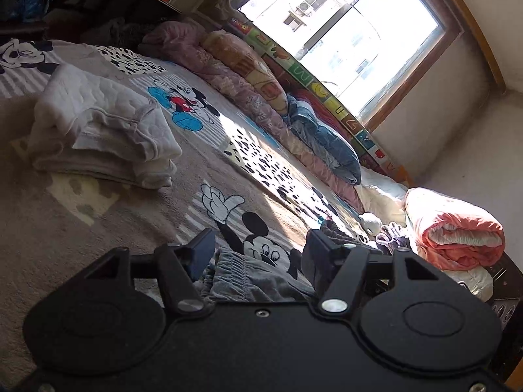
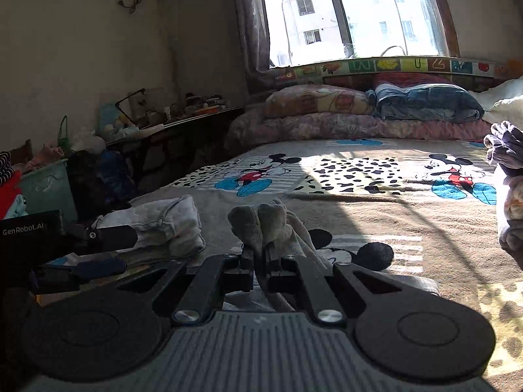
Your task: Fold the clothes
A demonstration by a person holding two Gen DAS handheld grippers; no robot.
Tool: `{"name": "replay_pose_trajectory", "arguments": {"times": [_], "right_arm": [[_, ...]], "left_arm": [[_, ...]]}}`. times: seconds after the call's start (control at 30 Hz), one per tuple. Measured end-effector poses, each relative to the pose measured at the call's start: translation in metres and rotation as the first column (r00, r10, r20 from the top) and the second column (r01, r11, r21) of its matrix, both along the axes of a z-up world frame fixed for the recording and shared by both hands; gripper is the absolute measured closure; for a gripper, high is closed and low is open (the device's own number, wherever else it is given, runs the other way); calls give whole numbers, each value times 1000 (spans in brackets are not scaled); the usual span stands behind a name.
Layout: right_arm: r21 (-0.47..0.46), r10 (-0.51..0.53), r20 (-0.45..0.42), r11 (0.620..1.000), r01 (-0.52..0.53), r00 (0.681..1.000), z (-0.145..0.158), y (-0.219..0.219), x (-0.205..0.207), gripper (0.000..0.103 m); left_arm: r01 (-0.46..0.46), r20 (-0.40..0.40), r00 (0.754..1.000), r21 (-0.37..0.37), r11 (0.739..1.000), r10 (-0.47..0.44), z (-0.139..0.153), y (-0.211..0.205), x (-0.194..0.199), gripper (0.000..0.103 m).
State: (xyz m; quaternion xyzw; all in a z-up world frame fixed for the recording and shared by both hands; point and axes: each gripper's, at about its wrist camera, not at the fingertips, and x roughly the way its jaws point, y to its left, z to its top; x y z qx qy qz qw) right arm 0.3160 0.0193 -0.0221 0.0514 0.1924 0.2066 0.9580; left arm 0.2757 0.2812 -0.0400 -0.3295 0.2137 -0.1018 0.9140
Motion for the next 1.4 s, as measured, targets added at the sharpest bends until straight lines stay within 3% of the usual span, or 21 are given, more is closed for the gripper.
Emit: {"name": "replay_pose_trajectory", "arguments": {"times": [0.2,0.37,0.47,0.5,0.57,0.63,0.77,0.97,1.03,1.1,1.13,1.23,1.37,1.4], "right_arm": [[-162,62,43,985,-55,997,-17,46,-8,95],[-346,129,74,933,-96,989,-36,84,-14,95],[-436,191,53,887,-150,980,-52,104,-21,84],[-456,230,57,872,-180,972,-55,109,-28,69],[-485,285,85,849,-210,955,-53,112,-47,53],[-501,340,107,830,-244,934,-50,110,-67,52],[-463,354,142,849,-254,924,-34,75,-101,51],[-399,170,162,912,-93,972,-29,-8,-105,51],[-290,113,140,954,-69,984,-27,-38,-96,51],[-152,46,107,988,-29,993,-26,-74,-79,51],[-69,7,84,998,-1,996,-26,-96,-67,52],[151,-19,-46,988,26,999,-36,-155,-21,52],[371,27,-270,925,79,962,-65,-199,45,52],[390,45,-298,918,78,954,-71,-201,55,52]], "left_arm": [[-12,-5,1000,-13,1000,12,-3,8,0,40],[-4,-6,1000,-5,1000,4,-4,7,1,40],[-2,-13,1000,18,1000,2,-5,5,3,40],[-2,-18,1000,26,1000,2,-6,3,5,40],[1,-24,1000,42,999,0,-7,1,6,40],[3,-22,1000,62,998,-2,-7,-2,8,40],[11,-24,1000,123,992,-8,-8,-13,11,40],[58,-9,998,225,973,-58,-6,-40,15,41],[96,14,995,277,956,-104,-2,-54,14,42],[176,63,976,337,925,-208,3,-73,11,42],[217,81,960,387,896,-267,4,-85,6,42],[323,88,881,604,728,-465,5,-138,-11,46],[362,9,790,800,478,-613,-15,-199,-28,54],[353,-2,777,829,433,-629,-19,-209,-30,54]]}}
